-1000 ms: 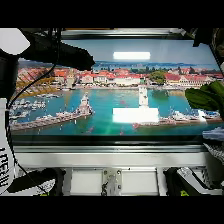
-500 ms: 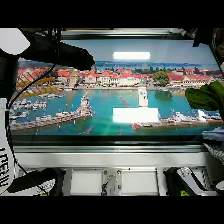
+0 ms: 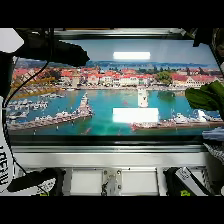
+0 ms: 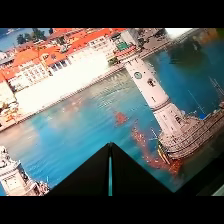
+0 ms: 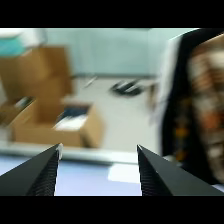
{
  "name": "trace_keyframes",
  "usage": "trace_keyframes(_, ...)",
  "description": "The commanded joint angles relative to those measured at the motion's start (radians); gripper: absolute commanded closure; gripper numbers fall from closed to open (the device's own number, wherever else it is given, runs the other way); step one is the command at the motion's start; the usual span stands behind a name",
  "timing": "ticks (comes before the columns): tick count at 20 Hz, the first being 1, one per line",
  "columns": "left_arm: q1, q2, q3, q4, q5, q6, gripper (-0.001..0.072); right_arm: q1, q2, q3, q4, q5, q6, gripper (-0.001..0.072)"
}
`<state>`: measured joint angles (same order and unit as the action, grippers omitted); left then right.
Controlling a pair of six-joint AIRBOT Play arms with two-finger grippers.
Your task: Fold the clothes and pants, and hang the long-sleeved shirts on hangers.
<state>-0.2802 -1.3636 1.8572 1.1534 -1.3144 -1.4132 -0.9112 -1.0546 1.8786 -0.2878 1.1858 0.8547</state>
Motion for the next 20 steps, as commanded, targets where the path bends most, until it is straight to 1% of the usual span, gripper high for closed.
trace_keyframes(1, 0.022, 0.029, -0.056, -0.005, 0.008, -0.017, 0.0694, 0.334, -0.031, -0.026, -0.245, 0.222, 0.022, 0.0202)
trace_keyframes(3, 0.02, 0.097, -0.198, -0.005, 0.092, -0.042, 0.0694, 0.563, -0.033, -0.098, -0.409, 0.209, 0.054, 0.0202)
trace_keyframes(4, 0.02, 0.135, -0.274, -0.005, 0.127, -0.054, 0.0694, 0.673, -0.035, -0.15, -0.459, 0.195, 0.06, 0.0202)
trace_keyframes(6, 0.02, 0.211, -0.429, -0.005, 0.193, -0.072, 0.0694, 0.858, -0.037, -0.276, -0.506, 0.14, 0.059, 0.0202)
trace_keyframes(8, 0.02, 0.264, -0.53, -0.005, 0.222, -0.072, 0.0693, 0.996, -0.045, -0.402, -0.514, 0.061, 0.058, 0.0202)
trace_keyframes(10, 0.02, 0.307, -0.599, -0.005, 0.232, -0.072, 0.0693, 1.083, -0.063, -0.486, -0.513, 0.008, 0.058, 0.0201)
trace_keyframes(13, 0.02, 0.352, -0.658, -0.005, 0.247, -0.072, 0.0694, 1.143, -0.104, -0.519, -0.513, 0.012, 0.059, 0.0201)
trace_keyframes(17, 0.02, 0.393, -0.706, -0.002, 0.28, -0.071, 0.0693, 1.162, -0.141, -0.519, -0.513, 0.038, 0.059, 0.0203)
trace_keyframes(18, 0.02, 0.395, -0.706, -0.002, 0.278, -0.071, 0.0694, 1.162, -0.145, -0.519, -0.513, 0.043, 0.059, 0.0234)
trace_keyframes(20, 0.02, 0.396, -0.705, -0.002, 0.279, -0.071, 0.0694, 1.162, -0.145, -0.519, -0.513, 0.056, 0.058, 0.0664)
